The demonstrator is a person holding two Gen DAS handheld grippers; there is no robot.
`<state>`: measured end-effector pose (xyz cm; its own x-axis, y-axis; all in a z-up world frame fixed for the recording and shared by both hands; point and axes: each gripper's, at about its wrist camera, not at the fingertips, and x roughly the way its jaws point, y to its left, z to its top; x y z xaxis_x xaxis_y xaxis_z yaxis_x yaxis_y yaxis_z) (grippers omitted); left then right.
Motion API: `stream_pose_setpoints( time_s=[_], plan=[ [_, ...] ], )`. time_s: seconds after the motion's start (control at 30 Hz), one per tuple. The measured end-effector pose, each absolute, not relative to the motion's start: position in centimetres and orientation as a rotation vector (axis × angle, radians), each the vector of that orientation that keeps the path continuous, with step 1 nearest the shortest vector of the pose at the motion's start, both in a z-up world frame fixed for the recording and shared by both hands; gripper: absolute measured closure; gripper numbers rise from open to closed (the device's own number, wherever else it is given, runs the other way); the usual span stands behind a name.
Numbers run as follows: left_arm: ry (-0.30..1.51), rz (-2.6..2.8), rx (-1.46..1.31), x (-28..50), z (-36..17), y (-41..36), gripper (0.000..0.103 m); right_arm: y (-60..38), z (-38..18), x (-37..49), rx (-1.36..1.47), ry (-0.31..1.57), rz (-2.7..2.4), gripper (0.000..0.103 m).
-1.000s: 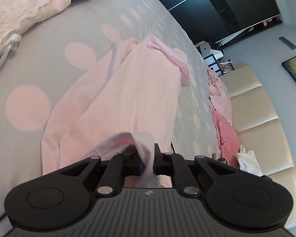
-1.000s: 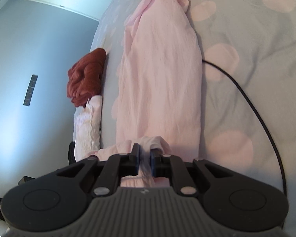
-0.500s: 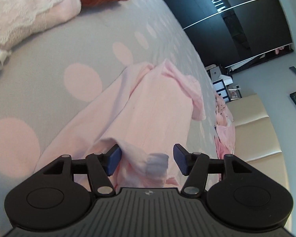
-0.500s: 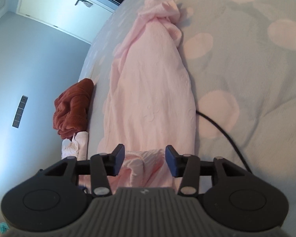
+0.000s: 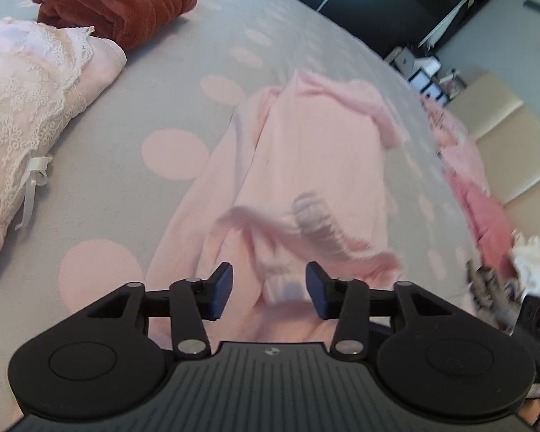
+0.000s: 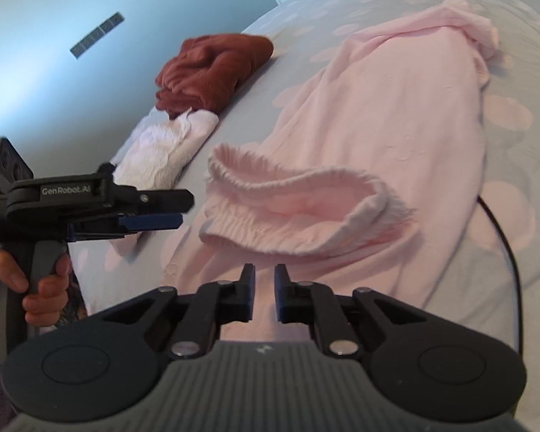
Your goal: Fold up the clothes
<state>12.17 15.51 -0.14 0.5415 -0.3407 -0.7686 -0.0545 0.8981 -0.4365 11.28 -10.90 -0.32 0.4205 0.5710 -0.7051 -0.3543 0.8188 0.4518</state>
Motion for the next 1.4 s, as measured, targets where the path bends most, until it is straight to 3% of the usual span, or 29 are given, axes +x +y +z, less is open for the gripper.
stream_pose_setpoints(
  time_s=[0.17,0.53,0.73,0.8,0.87,0.9,1.03,1.07,1.13,1.33,1.4],
  plan=[
    [0.974,-0.154,-0.458,12.2,-0.4,16.2,0.063,-7.9,-1.6,12.5,0.118,0.993,0.562,0.09],
    [1.001,-0.16,-0.378,12.1,-0.4,16.8,0.053,-9.5,1.2,17.5,0.261,0.825,0.441,0.084],
    [1.057,-0.191,-0.303,10.5,-1.8,16.7,0.05,-12.4,1.8,15.0,0.235,0.847,0.405,0.074],
    [1.073,-0.195,-0.283,9.9,-2.4,16.8,0.05,-13.7,1.3,13.3,0.238,0.873,0.392,0.06],
    [1.075,-0.205,-0.267,9.4,-2.7,17.1,0.056,-14.9,0.8,11.6,0.249,0.905,0.389,0.06],
    [1.072,-0.217,-0.266,9.2,-2.8,17.2,0.067,-15.3,0.4,10.5,0.255,0.925,0.395,0.06],
    [1.076,-0.277,-0.266,8.9,-3.1,17.6,0.093,-15.8,-1.2,6.6,0.259,0.998,0.454,0.06],
    [1.074,-0.277,-0.261,8.9,-3.3,17.6,0.098,-15.5,-1.7,6.0,0.253,1.01,0.474,0.063],
    [1.055,-0.25,-0.256,9.0,-3.3,18.0,0.101,-15.0,-2.6,5.1,0.236,1.029,0.497,0.102],
    [1.047,-0.2,-0.247,8.8,-2.9,18.8,0.101,-15.7,-2.3,4.2,0.187,1.039,0.467,0.102],
    [1.026,-0.157,-0.232,8.2,-2.2,18.8,0.088,-15.9,-1.7,4.0,0.17,1.02,0.461,0.095]
  ],
)
